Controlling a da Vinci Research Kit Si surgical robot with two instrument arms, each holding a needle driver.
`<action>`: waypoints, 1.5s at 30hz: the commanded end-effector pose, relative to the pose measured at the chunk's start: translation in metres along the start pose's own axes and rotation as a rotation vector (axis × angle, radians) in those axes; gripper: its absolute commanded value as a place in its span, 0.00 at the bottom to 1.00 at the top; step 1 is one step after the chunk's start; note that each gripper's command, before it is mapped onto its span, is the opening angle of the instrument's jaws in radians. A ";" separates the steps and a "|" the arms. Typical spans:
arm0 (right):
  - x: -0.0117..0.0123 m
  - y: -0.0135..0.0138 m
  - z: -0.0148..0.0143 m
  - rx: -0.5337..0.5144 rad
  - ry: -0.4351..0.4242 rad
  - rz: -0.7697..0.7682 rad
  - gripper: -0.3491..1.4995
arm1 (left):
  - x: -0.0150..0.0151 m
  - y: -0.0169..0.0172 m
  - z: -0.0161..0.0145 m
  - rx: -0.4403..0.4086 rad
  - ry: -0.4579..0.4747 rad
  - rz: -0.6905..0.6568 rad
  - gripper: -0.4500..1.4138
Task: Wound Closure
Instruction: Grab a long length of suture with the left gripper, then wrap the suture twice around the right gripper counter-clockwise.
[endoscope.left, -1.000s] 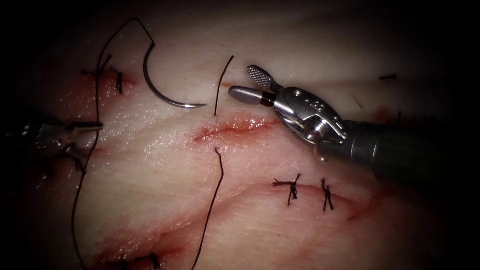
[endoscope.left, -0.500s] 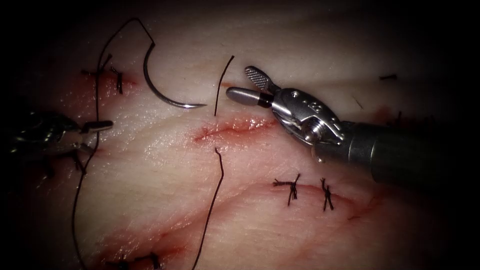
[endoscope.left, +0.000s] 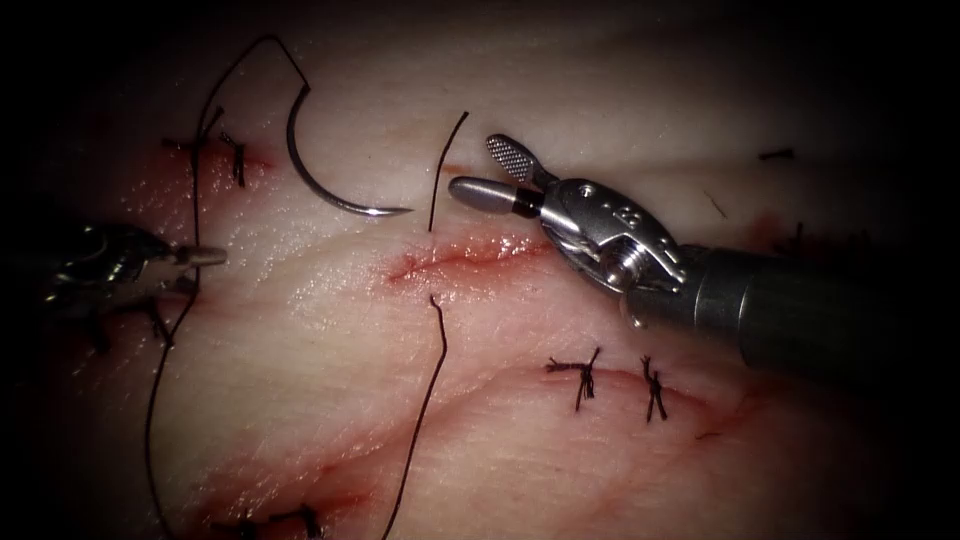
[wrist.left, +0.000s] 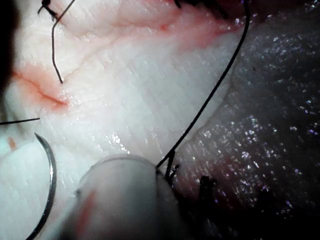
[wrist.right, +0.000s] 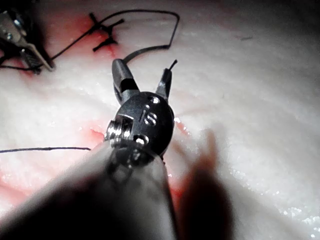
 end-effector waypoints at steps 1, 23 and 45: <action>0.0003 0.0001 0.0011 0.001 0.004 -0.001 0.89 | 0.0003 -0.0005 0.0006 0.000 0.003 -0.002 0.13; -0.0005 -0.0069 0.0020 0.320 -0.298 -0.210 0.00 | 0.0039 -0.0183 -0.0156 0.472 0.210 -0.675 0.00; -0.0015 -0.0193 0.0111 0.583 -0.181 -0.259 0.00 | 0.0062 -0.0211 -0.0099 0.526 0.211 -0.753 0.00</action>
